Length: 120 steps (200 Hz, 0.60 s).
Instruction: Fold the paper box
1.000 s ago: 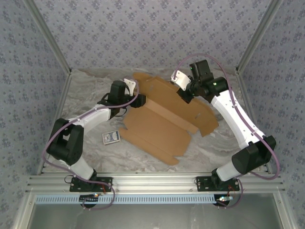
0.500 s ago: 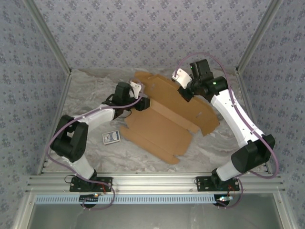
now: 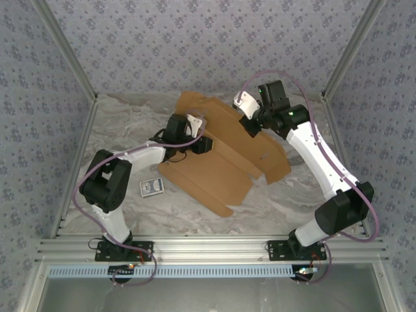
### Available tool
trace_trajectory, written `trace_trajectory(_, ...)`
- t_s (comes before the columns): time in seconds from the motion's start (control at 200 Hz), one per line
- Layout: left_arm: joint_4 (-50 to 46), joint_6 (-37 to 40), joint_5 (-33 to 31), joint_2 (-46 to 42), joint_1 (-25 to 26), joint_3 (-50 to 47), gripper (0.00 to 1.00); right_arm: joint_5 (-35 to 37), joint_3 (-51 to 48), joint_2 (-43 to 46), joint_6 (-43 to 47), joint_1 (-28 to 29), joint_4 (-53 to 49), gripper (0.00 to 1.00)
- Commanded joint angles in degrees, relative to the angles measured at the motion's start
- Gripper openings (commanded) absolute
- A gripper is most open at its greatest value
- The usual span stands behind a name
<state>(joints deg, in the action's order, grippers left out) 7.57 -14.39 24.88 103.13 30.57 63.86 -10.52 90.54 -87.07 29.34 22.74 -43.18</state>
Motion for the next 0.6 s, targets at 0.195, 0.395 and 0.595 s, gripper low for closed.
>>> trace_trajectory(0.195,-0.09,1.59,1.65,-10.29,0.45,-3.46,0.49,3.14,0.72,-0.11,1.01,-1.09,-1.16,0.0)
trace_trajectory(0.395,-4.97,3.4,-6.83,-20.08,-0.71,-7.22,0.54,3.3,1.13,-0.52,2.37,-1.21,-2.34,0.0)
trace_trajectory(0.595,-8.88,6.51,-12.31,-17.68,-2.46,-4.39,0.6,2.08,0.69,-0.15,3.07,-0.86,-2.44,0.0)
